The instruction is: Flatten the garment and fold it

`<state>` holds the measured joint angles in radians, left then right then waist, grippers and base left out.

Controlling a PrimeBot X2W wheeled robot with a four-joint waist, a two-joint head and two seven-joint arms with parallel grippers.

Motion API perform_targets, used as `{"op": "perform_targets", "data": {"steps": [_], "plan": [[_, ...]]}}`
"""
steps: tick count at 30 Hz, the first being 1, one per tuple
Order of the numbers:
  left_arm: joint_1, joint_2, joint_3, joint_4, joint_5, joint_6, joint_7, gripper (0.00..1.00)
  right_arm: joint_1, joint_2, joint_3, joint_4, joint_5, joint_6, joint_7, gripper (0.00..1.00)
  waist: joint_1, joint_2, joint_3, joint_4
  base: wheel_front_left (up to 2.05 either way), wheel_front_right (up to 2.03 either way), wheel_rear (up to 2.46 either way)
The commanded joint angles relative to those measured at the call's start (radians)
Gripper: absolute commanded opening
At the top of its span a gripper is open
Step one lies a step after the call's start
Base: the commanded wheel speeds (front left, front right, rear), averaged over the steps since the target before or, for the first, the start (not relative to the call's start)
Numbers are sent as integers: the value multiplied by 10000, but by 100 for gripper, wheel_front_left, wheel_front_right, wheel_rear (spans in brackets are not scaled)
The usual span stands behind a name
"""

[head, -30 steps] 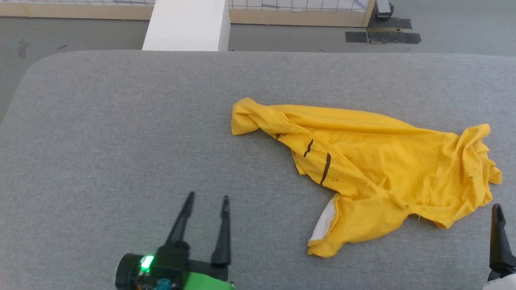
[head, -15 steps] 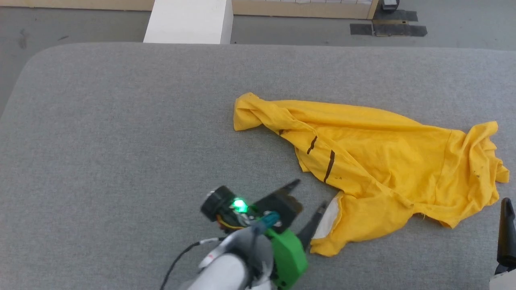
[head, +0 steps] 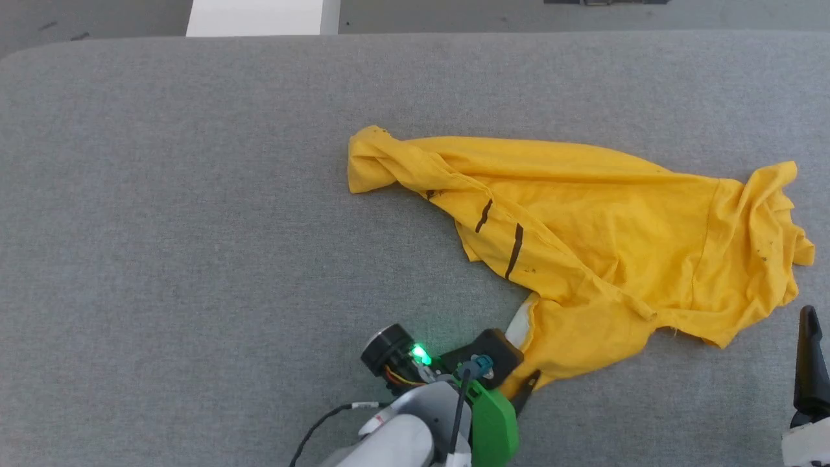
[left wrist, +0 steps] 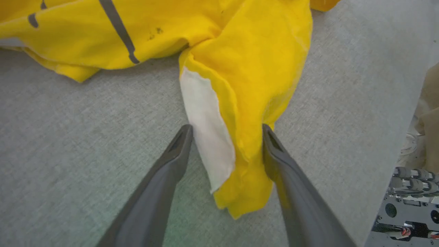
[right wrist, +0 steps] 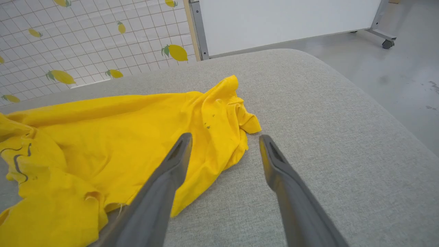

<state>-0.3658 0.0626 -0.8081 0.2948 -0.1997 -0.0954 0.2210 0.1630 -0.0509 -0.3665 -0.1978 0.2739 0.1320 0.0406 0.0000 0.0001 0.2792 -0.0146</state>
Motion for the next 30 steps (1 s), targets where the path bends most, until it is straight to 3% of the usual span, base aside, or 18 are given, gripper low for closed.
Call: {"op": "perform_targets", "data": {"steps": [1, 2, 7, 12, 21, 26, 27, 29, 30], "plan": [[-272, -24, 14, 294, 137, 126, -186, 42, -212, 6, 18, 49, 66, -13, -47, 100, 0, -1, 130, -72, 0, 0, 0], [-329, -31, 22, 474, 167, 195, -304, 0, -244, 6, 25, 70, 76, -13, -53, 100, 0, -1, 151, -68, 0, 0, 0], [-506, -76, 246, 1091, -114, 468, -1064, 0, -400, 6, 81, 155, 66, -13, -68, 100, 0, -1, 152, 18, 0, 0, 0], [-556, 62, 921, 684, -458, 1017, -1659, 0, -439, 6, 58, 181, 7, -13, -35, 100, 0, -1, -83, 218, 0, 0, 0], [1254, 1942, 2941, -2890, -1353, 2524, -975, 0, -218, 7, -20, 136, 21, -13, 109, 100, 0, -1, -429, 604, 0, 0, 0], [3216, 2470, 3541, -3947, -2319, 3017, -288, 0, -157, 7, 11, 148, 79, -13, 200, 100, 0, -1, -385, 758, 0, 0, 0], [3538, 2489, 3561, -3931, -2424, 3090, -262, 19, -161, 7, 32, 147, 82, -13, 224, 100, 0, -1, -363, 779, 0, 0, 0], [3924, 2290, 3661, -3789, -2668, 3231, -476, 100, -175, 7, 30, 147, 86, -13, 247, 100, 0, -1, -338, 836, 0, 0, 0], [4013, 2219, 3690, -3676, -2693, 3279, -629, 100, -181, 7, 35, 148, 78, -13, 261, 100, 0, -1, -333, 853, 0, 0, 0]]}}
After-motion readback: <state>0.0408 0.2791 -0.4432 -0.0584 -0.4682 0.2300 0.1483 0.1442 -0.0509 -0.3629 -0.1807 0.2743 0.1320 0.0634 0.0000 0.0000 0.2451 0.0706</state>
